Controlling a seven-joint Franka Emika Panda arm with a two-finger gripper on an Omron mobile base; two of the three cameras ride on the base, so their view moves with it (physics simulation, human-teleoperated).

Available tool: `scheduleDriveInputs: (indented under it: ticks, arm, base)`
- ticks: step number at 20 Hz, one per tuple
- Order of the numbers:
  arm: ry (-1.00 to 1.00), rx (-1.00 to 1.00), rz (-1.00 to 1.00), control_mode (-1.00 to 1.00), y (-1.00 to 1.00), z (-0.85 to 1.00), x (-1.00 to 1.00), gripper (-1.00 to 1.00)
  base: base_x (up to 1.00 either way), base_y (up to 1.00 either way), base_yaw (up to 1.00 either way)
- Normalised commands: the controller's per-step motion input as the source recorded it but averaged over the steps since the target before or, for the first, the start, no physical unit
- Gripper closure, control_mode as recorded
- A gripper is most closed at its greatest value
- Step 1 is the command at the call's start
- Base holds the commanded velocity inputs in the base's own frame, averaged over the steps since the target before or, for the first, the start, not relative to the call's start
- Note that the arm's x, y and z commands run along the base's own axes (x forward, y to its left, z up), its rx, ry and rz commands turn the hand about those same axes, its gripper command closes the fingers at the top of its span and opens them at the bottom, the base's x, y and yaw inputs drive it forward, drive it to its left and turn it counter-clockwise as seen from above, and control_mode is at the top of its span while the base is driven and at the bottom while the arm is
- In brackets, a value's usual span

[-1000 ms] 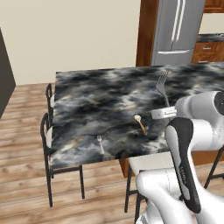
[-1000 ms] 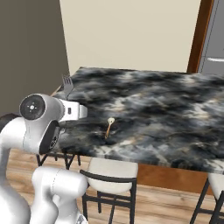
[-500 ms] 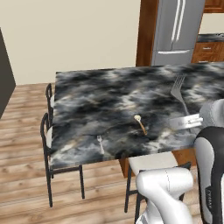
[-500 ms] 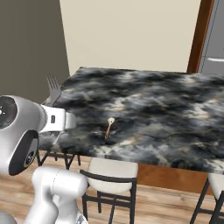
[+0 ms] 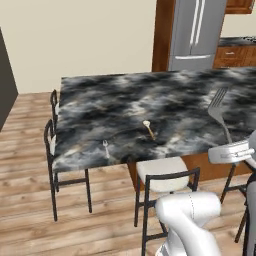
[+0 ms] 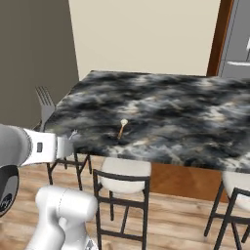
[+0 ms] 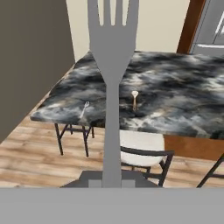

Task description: Pick up the metallic utensils from the counter and place them in the open drawer. Make sure not to pick up any wooden utensils.

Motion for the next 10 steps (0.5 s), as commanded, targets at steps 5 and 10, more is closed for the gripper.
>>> scheduleDriveInputs:
  ticks: [5, 10]
  arm:
    - [0.0, 0.0, 0.0, 1.0, 0.0, 0.0, 0.0, 1.0]
    - [0.0, 0.0, 0.0, 1.0, 0.0, 0.0, 0.0, 1.0]
  base:
    - [-0.11, -1.0, -0.06]
    - [0.0, -1.0, -0.02]
